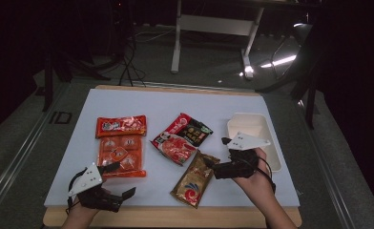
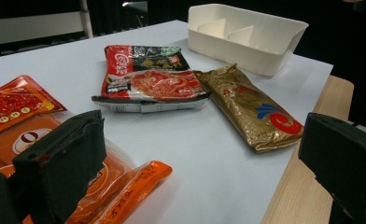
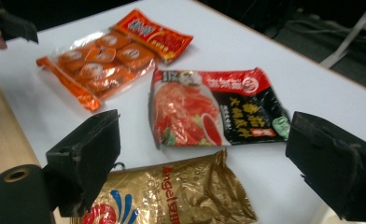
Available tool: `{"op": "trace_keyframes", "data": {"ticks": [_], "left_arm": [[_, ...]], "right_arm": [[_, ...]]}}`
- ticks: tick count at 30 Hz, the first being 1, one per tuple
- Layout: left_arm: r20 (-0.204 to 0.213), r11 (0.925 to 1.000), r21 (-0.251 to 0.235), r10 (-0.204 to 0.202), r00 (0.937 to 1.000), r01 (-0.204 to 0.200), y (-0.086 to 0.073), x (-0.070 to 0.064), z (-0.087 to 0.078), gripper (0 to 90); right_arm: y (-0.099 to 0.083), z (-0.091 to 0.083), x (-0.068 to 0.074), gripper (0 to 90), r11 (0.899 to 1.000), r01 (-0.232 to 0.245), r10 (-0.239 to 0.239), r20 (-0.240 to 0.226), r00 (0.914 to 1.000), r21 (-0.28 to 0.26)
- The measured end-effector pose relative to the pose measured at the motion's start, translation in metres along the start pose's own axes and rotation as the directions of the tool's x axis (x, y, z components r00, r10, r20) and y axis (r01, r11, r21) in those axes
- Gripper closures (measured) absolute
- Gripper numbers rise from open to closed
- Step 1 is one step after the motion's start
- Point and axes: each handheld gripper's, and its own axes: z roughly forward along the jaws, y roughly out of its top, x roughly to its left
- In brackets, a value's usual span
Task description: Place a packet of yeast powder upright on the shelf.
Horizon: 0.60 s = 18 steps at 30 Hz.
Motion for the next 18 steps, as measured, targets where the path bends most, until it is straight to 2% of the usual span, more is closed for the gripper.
{"op": "trace_keyframes", "data": {"ticks": [4,10,12,14,18], "left_arm": [[-0.004,1.0000,0.004,0.004,1.0000,-0.004,0.000,0.000,0.000,1.3],[-0.007,1.0000,0.001,0.001,1.0000,-0.001,0.000,0.001,-0.001,1.3],[-0.006,1.0000,0.001,-0.002,1.0000,0.002,0.000,0.001,0.000,1.3],[-0.004,1.0000,0.001,0.000,1.0000,0.000,0.000,0.001,0.000,1.3],[-0.002,1.0000,0.004,-0.001,1.0000,0.001,0.000,0.001,0.000,1.3]], "right_arm": [[-0.001,0.013,0.001,11.1,1.000,0.001,-0.001,-0.001,1.0000,0.017],[-0.005,0.036,-0.004,14.9,0.999,-0.045,0.046,-0.014,0.9989,0.030],[-0.006,0.043,-0.004,15.8,0.998,-0.046,0.046,0.002,0.9990,0.038],[-0.007,0.050,-0.003,18.2,0.998,-0.020,0.018,0.044,0.9989,0.052],[-0.010,0.064,-0.006,21.3,0.995,-0.018,0.012,0.067,0.9977,0.097]]}}
